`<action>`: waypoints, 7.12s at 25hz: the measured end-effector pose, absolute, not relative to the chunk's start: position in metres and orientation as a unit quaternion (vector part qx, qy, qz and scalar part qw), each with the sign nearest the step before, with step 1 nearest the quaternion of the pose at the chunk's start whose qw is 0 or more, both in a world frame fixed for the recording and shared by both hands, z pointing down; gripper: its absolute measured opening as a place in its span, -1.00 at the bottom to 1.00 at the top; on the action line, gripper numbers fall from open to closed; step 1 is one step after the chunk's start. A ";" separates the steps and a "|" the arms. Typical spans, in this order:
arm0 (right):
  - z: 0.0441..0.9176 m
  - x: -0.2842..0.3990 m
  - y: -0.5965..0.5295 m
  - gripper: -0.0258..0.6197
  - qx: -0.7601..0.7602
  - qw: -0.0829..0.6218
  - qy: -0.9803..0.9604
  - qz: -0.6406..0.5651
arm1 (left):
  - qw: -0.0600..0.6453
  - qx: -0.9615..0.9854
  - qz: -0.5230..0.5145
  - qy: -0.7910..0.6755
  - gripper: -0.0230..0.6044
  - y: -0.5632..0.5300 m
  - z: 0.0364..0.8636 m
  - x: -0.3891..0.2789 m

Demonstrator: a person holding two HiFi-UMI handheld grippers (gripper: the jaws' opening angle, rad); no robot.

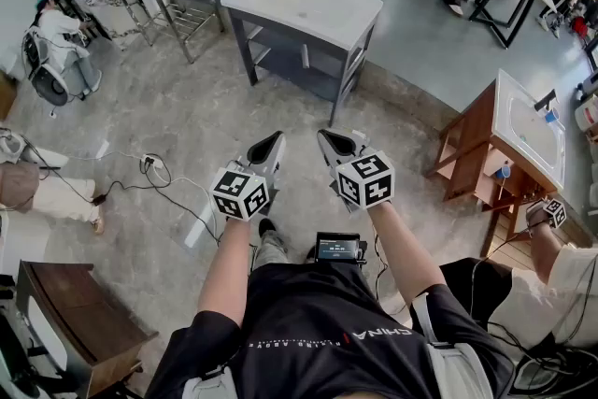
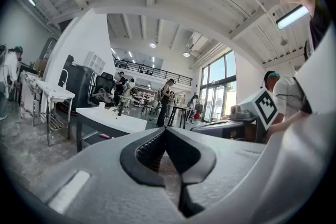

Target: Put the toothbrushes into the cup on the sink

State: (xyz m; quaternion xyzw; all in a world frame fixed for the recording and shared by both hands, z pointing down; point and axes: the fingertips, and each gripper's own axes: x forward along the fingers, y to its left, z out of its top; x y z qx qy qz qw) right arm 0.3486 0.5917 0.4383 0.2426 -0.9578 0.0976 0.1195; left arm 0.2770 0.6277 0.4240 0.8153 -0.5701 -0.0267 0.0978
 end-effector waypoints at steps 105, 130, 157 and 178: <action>0.477 0.085 0.142 -0.89 0.230 0.173 -0.948 0.134 | 0.106 0.829 0.037 -0.548 -0.91 0.182 0.448 0.034; 0.474 -0.019 -0.040 -0.89 0.286 0.173 -0.927 0.168 | 0.143 0.868 0.037 -0.474 -0.91 -0.021 0.462 -0.072; 0.478 -0.061 -0.137 -0.89 0.356 0.169 -0.895 0.209 | 0.160 0.895 0.073 -0.409 -0.91 -0.117 0.472 -0.112; 0.487 -0.031 -0.153 -0.89 0.327 0.177 -0.902 0.219 | 0.170 0.886 0.085 -0.422 -0.91 -0.130 0.476 -0.077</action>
